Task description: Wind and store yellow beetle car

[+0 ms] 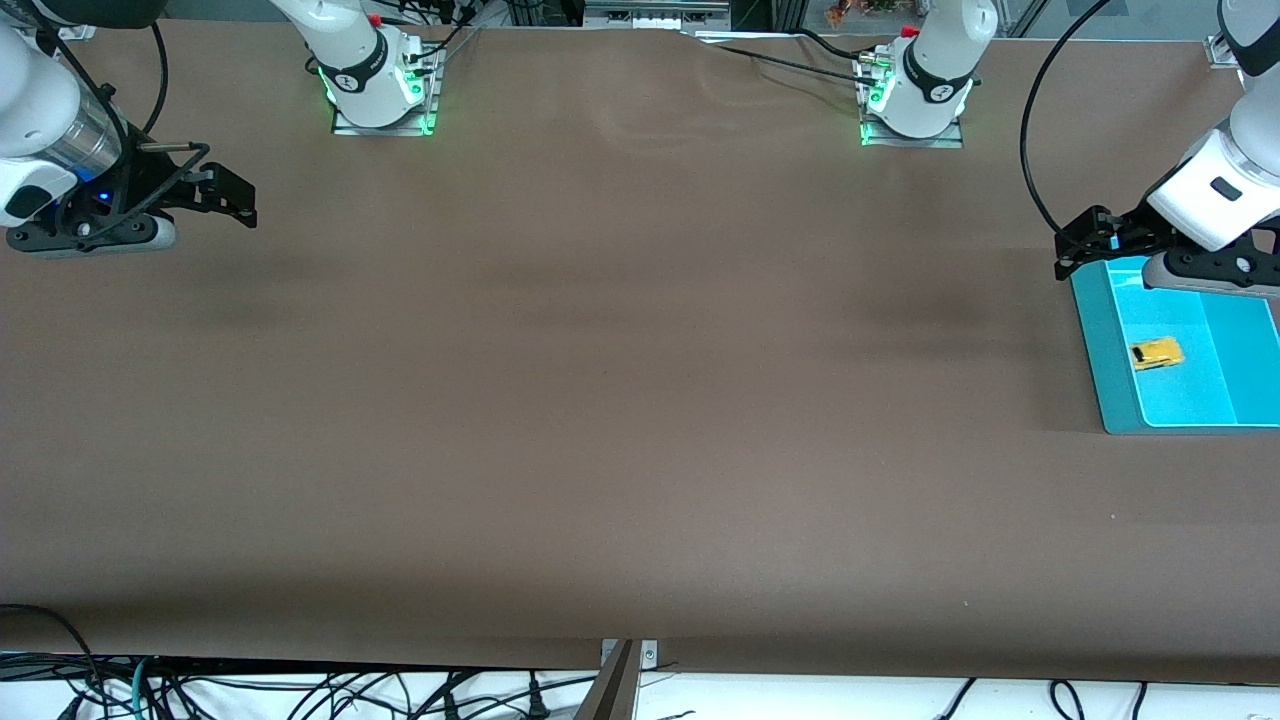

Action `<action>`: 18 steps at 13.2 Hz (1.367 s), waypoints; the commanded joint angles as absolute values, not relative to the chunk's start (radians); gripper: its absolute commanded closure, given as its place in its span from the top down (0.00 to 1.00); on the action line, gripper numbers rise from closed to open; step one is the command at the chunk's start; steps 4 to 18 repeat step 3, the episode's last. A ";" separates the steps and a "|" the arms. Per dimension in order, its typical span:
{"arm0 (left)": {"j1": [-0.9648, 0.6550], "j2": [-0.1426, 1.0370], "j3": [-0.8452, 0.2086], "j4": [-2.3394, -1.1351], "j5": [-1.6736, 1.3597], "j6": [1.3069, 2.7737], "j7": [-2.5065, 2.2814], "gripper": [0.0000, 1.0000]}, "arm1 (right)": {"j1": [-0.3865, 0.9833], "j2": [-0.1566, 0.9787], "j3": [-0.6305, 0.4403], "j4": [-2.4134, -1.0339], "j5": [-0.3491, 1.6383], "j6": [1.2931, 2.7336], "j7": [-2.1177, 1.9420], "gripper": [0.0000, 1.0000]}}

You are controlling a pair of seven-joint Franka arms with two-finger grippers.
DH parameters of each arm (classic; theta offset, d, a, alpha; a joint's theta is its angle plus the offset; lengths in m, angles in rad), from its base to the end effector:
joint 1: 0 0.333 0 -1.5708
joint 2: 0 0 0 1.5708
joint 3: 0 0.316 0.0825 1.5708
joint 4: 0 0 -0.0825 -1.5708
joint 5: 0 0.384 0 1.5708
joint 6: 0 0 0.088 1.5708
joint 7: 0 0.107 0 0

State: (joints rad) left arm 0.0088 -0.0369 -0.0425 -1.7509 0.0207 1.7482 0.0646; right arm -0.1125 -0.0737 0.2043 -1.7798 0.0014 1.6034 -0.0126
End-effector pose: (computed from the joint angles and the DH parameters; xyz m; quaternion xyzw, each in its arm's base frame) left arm 0.5540 -0.0172 0.5748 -0.9985 0.0508 -0.0169 0.0113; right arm 0.5250 0.0517 0.5679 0.9973 0.0514 -0.0518 0.0088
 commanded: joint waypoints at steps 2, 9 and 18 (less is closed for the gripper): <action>0.017 -0.034 -0.035 -1.726 -0.008 1.729 0.086 1.00 | -0.115 -0.072 0.210 -1.758 0.002 1.582 0.002 1.00; 0.015 -0.034 -0.037 -1.726 -0.008 1.729 0.084 1.00 | -0.115 -0.072 0.210 -1.756 0.002 1.583 0.002 1.00; 0.015 -0.034 -0.037 -1.726 -0.008 1.729 0.084 1.00 | -0.115 -0.072 0.210 -1.756 0.002 1.583 0.002 1.00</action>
